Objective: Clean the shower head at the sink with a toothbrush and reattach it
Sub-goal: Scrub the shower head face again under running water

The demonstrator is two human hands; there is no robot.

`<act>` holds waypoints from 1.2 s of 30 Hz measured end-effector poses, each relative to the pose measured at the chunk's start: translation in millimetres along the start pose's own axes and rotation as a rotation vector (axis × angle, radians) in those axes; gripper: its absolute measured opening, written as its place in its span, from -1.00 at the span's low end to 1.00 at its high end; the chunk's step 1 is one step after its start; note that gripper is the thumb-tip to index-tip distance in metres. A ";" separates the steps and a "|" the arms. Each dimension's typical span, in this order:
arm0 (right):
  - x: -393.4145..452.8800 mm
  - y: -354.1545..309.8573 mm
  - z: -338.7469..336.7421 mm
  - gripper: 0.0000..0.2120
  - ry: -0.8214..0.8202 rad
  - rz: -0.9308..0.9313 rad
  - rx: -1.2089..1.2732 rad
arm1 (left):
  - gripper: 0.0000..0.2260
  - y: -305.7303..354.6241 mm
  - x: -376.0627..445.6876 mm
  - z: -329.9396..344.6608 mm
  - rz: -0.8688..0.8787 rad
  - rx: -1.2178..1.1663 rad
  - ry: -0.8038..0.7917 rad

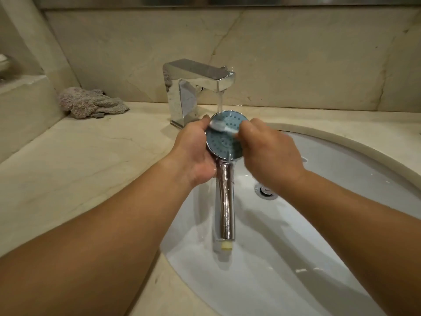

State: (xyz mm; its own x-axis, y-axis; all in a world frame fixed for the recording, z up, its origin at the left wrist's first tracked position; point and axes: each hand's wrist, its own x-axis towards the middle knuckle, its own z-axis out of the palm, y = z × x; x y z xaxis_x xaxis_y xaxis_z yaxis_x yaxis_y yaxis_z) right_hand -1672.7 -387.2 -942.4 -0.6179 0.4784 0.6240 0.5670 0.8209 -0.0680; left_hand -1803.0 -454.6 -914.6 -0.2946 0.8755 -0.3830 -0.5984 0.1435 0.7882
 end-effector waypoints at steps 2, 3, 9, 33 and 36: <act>3.5 4.4 -1.9 -0.78 0.030 0.064 0.002 | -0.54 -0.7 -1.2 1.2 -0.004 -0.013 -0.020; -0.1 1.9 -1.0 -0.78 0.015 0.017 -0.007 | -0.54 -1.0 -1.5 0.8 -0.009 -0.010 -0.018; 3.2 1.8 -0.7 -0.85 0.042 0.086 0.037 | -0.53 0.3 -2.0 1.2 -0.015 -0.021 -0.038; -6.4 3.4 2.2 -0.88 -0.002 -0.022 -0.003 | -0.54 0.1 4.3 -2.7 -0.006 -0.038 0.012; -14.7 2.7 6.6 -0.90 -0.047 -0.133 0.002 | -0.54 1.5 6.6 -5.0 0.012 -0.032 0.054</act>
State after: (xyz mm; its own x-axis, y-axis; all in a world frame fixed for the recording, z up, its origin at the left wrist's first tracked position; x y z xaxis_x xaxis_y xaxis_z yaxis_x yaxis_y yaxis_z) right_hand -1665.7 -389.9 -956.9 -0.7125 0.3797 0.5901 0.4773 0.8787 0.0109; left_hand -1809.6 -450.9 -918.3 -0.3414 0.8507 -0.3998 -0.6177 0.1175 0.7776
